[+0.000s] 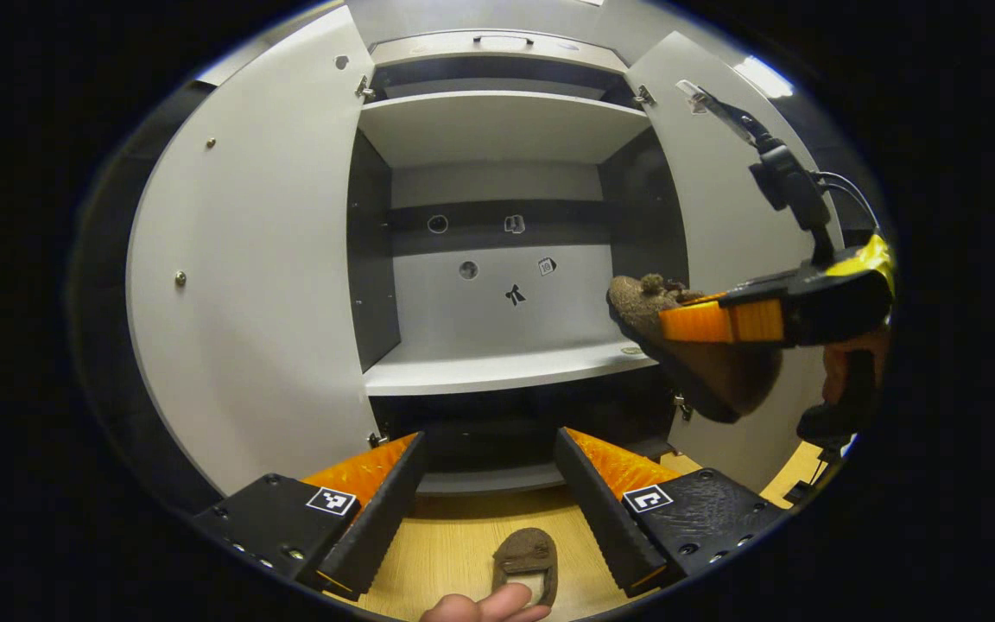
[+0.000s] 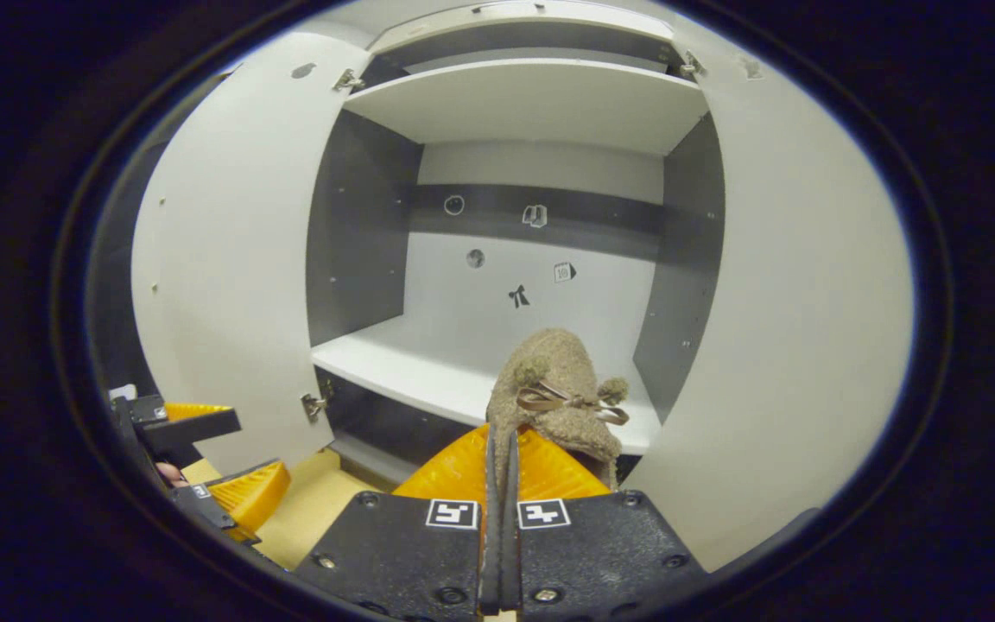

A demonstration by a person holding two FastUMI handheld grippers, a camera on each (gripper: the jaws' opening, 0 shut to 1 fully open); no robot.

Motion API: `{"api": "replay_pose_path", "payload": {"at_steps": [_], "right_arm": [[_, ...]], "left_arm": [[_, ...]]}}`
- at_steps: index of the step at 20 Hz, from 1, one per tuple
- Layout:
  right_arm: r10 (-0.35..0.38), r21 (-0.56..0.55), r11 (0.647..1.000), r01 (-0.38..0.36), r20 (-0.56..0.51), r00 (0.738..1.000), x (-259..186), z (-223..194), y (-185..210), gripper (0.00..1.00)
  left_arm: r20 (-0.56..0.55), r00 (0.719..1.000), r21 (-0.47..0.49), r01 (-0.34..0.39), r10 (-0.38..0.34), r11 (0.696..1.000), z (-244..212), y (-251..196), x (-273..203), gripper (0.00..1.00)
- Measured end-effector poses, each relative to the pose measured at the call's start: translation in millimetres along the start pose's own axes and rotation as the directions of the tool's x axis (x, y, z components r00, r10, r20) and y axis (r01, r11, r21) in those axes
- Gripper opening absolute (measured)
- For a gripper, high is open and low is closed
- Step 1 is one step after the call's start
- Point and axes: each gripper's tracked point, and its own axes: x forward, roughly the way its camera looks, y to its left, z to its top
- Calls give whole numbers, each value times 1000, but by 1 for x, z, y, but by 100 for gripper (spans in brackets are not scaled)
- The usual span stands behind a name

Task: Grab one shoe with the right hand and put it into the shoe cabinet, grab the other shoe with the left hand and put it into the shoe cabinet; then close the right door with the right hand and the left door with the left hand.

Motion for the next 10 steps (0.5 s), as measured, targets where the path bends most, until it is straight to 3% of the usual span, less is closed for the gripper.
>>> {"api": "replay_pose_path", "payload": {"at_steps": [6,10], "right_arm": [[-83,-72,994,83,2,997,67,40,-31,4],[-102,-25,995,101,-46,994,126,44,-45,4]], "left_arm": [[-38,996,-22,-77,76,997,-17,33,-21,96],[-29,996,14,-89,89,996,-21,41,-32,96]]}}
